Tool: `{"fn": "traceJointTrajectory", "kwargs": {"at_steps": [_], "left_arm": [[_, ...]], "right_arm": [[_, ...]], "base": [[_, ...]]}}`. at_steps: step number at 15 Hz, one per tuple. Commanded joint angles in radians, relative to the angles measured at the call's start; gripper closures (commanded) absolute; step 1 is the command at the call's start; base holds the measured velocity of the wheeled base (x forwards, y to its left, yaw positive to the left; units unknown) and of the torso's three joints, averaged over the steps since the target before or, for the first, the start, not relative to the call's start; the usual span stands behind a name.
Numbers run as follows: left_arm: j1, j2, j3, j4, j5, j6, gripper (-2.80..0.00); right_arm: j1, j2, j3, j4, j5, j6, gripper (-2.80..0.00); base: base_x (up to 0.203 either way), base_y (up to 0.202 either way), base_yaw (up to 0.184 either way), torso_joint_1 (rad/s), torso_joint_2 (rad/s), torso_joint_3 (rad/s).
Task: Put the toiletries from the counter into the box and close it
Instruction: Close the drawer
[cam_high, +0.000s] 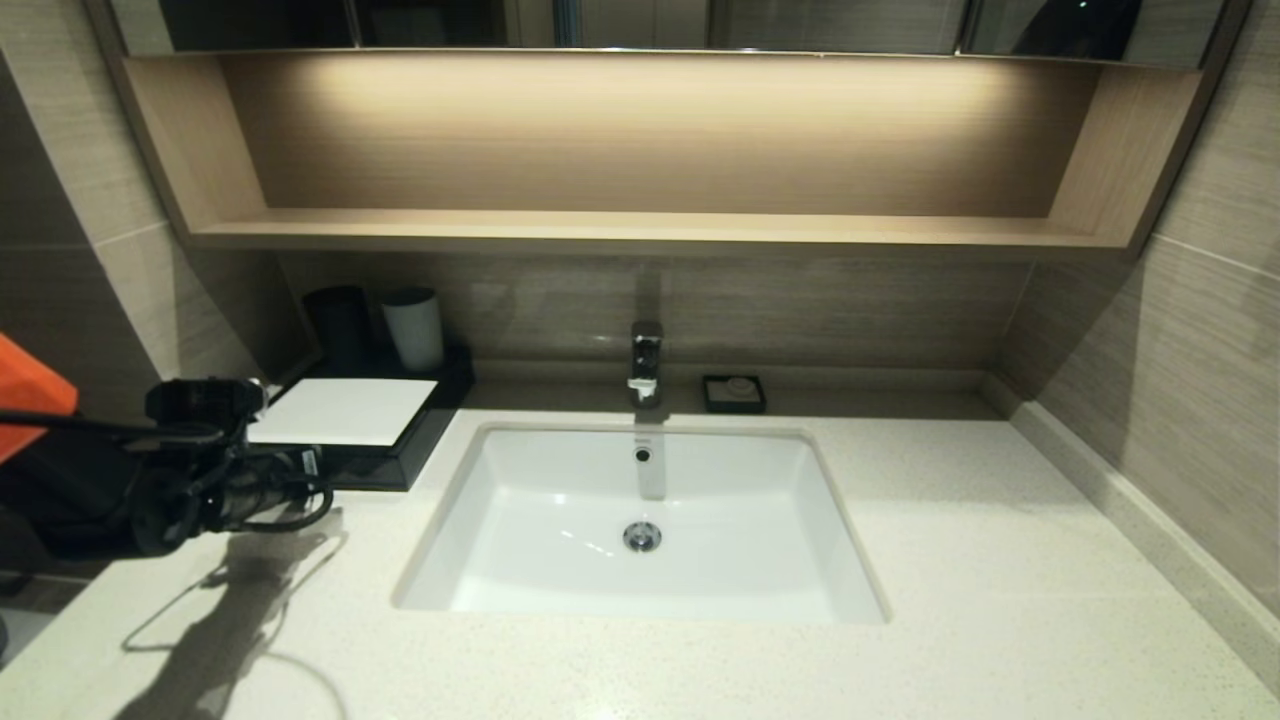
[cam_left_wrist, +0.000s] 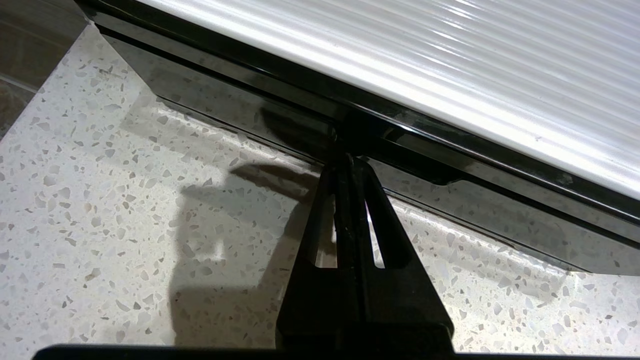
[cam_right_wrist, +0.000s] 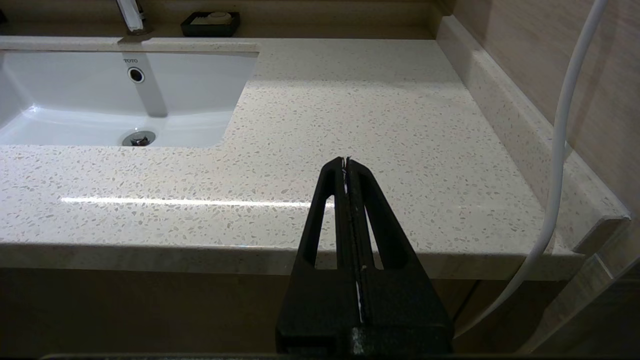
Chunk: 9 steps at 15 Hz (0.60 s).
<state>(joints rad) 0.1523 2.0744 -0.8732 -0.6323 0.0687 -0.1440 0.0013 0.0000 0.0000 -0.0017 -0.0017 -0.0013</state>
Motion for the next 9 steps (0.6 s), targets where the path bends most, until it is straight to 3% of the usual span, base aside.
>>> {"fn": "traceJointTrajectory", "kwargs": {"at_steps": [1,9], "left_arm": [[0.0,0.011,-0.001,-0.025,-0.001,0.0,0.0],[-0.011,-0.058,0.069,-0.04,-0.001,0.001,0.0]], "right_arm": [[0.0,-0.001,0.002,-0.001,0.0,0.0,0.0],[0.0,0.0,0.002,-0.001,0.0,0.0,0.0]], "base": [[0.0,0.0,0.0,0.0,0.0,0.0],[0.0,0.0,0.0,0.0,0.0,0.0]]}}
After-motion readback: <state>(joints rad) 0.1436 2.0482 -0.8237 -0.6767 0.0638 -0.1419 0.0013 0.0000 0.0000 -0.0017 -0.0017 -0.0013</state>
